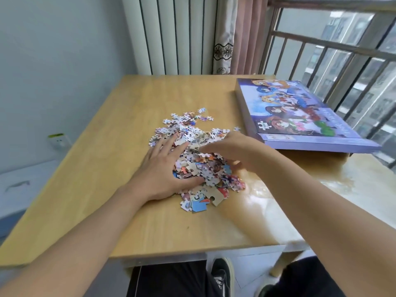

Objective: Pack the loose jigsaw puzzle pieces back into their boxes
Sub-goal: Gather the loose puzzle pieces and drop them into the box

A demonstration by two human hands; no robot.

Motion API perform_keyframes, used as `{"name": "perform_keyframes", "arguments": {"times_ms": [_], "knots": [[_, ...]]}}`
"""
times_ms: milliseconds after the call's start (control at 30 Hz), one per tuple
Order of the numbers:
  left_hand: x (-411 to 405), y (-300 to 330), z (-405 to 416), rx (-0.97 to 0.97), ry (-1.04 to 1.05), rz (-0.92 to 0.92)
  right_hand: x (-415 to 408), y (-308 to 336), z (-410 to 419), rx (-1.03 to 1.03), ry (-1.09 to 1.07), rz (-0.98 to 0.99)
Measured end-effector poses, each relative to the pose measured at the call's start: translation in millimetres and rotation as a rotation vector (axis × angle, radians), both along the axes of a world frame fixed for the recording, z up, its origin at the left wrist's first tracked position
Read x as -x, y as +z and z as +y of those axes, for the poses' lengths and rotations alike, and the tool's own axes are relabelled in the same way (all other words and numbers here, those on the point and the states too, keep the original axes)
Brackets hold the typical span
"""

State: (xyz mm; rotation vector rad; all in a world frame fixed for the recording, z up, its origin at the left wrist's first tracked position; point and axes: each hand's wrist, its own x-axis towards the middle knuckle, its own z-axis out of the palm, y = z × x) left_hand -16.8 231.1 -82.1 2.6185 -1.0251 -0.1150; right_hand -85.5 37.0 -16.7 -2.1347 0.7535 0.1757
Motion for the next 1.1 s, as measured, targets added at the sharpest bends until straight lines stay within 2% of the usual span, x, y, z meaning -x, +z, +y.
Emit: {"name": "perform_keyframes", "arguments": {"times_ms": [200, 500, 933, 1100], "knots": [[-1.4, -2.4, -0.3, 0.013, 0.033, 0.019, -21.1, 4.5, 11.5, -0.092, 0.082, 0.099], [0.6, -3.1, -1.6, 0.066, 0.058, 0.012, -31.4, 6.1, 17.5, -0.200, 0.121, 0.104], [8.8, -1.5, -15.0, 0.137, 0.136, -0.034, -33.1, 11.8, 22.3, -0.027, 0.165, 0.173], [11.3, -0.9, -14.8, 0.159, 0.140, -0.052, -35.2, 17.8, 27.9, -0.154, 0.172, 0.177]]}}
